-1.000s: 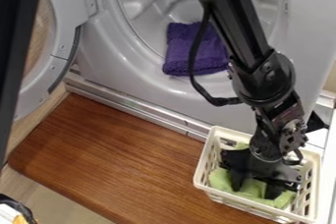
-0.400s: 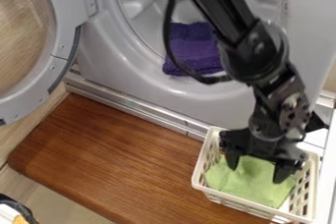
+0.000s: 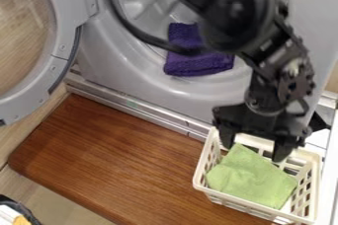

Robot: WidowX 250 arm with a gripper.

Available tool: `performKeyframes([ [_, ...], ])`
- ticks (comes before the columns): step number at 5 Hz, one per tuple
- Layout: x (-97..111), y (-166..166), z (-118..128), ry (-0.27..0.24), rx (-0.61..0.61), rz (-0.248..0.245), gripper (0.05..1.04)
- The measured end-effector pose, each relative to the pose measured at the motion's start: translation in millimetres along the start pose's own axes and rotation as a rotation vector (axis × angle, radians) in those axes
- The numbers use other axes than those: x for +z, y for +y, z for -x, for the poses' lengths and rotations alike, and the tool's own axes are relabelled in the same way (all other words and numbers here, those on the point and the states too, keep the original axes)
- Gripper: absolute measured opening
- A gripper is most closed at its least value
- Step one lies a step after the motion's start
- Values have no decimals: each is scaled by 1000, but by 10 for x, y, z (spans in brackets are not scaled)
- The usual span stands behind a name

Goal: Put the green cloth in the white basket

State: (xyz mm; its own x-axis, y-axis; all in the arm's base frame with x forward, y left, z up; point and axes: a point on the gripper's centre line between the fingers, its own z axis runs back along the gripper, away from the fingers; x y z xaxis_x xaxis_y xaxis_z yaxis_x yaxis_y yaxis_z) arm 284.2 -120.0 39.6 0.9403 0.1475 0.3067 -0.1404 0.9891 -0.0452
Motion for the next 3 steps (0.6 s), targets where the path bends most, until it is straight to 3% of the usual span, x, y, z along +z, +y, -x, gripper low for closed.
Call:
performKeyframes([
  [1,248,107,63,-58,7,-8,1001],
  [3,260,107,55,-63,12,-6,1001],
])
